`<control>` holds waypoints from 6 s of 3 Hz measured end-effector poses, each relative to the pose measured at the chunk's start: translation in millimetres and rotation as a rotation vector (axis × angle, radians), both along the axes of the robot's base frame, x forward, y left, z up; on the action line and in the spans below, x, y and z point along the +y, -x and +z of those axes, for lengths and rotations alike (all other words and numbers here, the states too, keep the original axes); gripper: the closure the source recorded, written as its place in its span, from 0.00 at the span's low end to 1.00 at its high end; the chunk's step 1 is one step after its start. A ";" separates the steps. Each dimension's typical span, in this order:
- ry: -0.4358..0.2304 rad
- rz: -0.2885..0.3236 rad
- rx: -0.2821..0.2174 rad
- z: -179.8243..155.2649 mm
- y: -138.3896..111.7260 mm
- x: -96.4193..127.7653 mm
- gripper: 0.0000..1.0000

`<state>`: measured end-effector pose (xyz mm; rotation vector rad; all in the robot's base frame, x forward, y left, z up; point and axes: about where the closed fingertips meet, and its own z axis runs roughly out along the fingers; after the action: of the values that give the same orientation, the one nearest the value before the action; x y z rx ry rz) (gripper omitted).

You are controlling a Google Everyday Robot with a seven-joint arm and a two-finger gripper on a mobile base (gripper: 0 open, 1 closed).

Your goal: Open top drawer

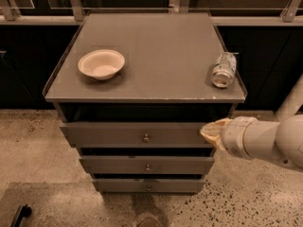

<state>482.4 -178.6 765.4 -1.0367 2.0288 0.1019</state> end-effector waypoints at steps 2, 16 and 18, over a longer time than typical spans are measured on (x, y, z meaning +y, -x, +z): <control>-0.146 -0.026 -0.090 -40.1 -61.0 -7.1 1.00; -0.133 0.039 0.143 -78.9 -97.7 4.4 1.00; -0.158 0.035 0.205 -104.1 -73.6 -5.8 1.00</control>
Offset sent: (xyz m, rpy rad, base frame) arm 0.0902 -0.0186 -0.0678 0.2173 -0.1008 -0.0627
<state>556.0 -184.5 661.3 -0.9957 2.1459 0.3950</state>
